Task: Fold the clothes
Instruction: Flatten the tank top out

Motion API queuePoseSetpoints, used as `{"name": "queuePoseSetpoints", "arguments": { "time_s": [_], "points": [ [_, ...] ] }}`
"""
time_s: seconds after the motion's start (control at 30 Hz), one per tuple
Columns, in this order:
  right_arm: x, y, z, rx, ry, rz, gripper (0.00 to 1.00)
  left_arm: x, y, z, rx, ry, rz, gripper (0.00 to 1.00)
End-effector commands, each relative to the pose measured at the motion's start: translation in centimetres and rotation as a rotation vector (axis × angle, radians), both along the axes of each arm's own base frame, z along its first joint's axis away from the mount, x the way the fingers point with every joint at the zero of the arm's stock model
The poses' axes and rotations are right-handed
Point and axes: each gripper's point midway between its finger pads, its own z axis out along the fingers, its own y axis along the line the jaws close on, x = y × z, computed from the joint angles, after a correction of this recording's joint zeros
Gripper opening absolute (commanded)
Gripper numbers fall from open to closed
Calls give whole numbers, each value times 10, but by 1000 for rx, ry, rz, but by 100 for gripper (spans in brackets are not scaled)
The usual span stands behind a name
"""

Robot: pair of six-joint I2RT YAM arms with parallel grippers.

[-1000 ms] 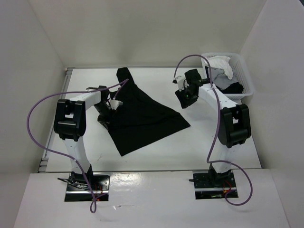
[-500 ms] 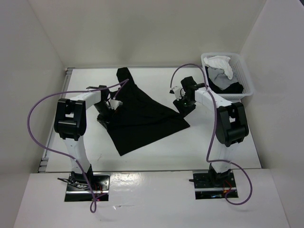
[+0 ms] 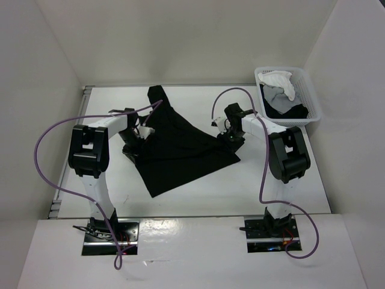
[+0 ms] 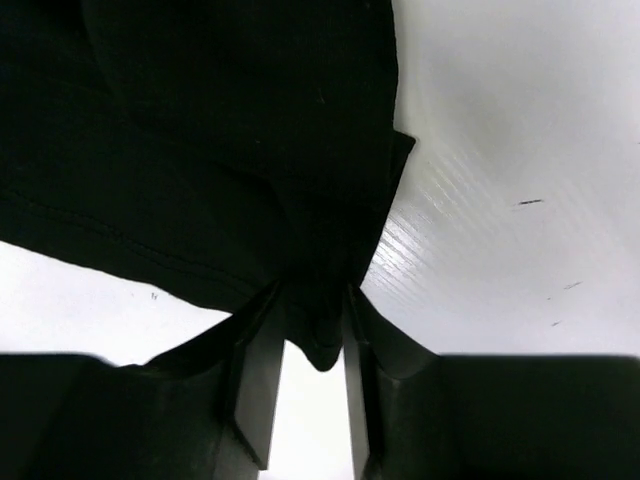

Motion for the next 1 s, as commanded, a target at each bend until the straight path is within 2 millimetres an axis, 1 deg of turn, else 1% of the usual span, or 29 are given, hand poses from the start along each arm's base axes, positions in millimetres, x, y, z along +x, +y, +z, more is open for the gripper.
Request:
{"name": "queuePoseSetpoints", "arguments": {
  "time_s": [0.0,0.03,0.07,0.1,0.13,0.27,0.3,0.37,0.43,0.47,0.5,0.53,0.63,0.67,0.73,0.77,0.8,0.9,0.97],
  "points": [
    [-3,-2,-8,-24,9,11,35,12,17,-16,54,-41,-25,0],
    [-2,-4,-11,-32,3,9,29,12,19,-17,65,-41,-25,0],
    [-6,-7,-14,-44,12,7,27,8,19,-18,65,-31,-26,0],
    [-5,-9,-14,-56,8,5,24,8,19,-18,65,-30,-26,0],
    [-7,-9,-17,-56,10,5,18,8,22,-18,65,-30,-15,0],
    [-11,-11,-16,-57,11,5,6,9,22,-16,65,-39,-15,0],
    [-9,-15,-13,-62,0,-6,6,10,25,-16,65,-39,-6,0],
    [-9,-15,-13,-62,0,-7,6,10,25,-16,65,-39,-6,0],
    [-6,-19,-7,-65,-20,-18,6,9,25,-18,65,-30,-6,0],
    [-5,-23,-7,-65,-20,-29,5,14,26,-17,74,-48,-6,0],
    [-6,-29,-6,-74,-21,-41,5,14,26,-17,74,-49,-6,0],
    [-5,-29,-3,-71,-29,-42,3,14,26,-17,74,-49,-6,0],
    [-5,-42,-6,-75,-19,-80,3,15,30,-18,73,-50,-6,0],
    [-4,-42,-2,-72,-29,-80,3,15,30,-18,73,-50,-6,0],
    [-9,-44,-5,-59,-5,-88,3,17,32,-18,73,-59,4,0],
    [-8,-47,-1,-56,-14,-97,3,17,32,-18,73,-59,4,0],
    [-8,-47,-1,-56,-15,-97,3,16,32,-21,74,-50,4,0],
    [-10,-45,0,-45,-13,-95,5,16,32,-21,74,-50,4,0],
    [-12,-52,0,-45,-13,-115,5,16,35,-21,74,-49,13,0]
  ]
}}
